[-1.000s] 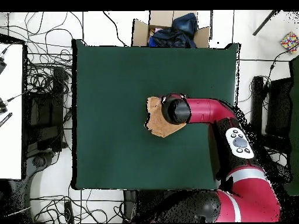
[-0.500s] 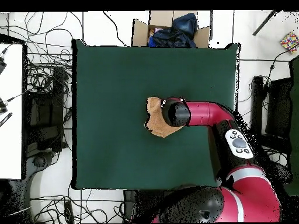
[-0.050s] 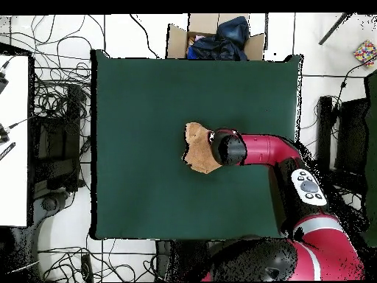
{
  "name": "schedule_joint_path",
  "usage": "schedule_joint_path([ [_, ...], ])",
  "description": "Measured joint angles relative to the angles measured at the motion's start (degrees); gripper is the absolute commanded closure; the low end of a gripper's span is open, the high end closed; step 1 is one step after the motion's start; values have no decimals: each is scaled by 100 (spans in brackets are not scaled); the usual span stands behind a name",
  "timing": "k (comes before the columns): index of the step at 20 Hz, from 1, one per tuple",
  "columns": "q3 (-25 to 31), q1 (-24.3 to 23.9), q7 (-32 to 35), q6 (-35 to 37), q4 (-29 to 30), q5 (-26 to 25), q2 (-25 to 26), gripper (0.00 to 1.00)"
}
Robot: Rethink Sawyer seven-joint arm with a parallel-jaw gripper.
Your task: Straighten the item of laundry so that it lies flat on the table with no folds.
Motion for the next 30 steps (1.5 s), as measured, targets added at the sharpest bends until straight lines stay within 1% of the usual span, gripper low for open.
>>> schedule_joint_path([
  [10, -1, 7, 0, -100, 45, -194, 44, 0],
  [15, -19, 14, 0, -373, 42, -276, 193, 0],
  [19, -51, 19, 0, -475, 43, -276, 201, 0],
  [30, -61, 31, 0, -476, 29, -275, 210, 0],
])
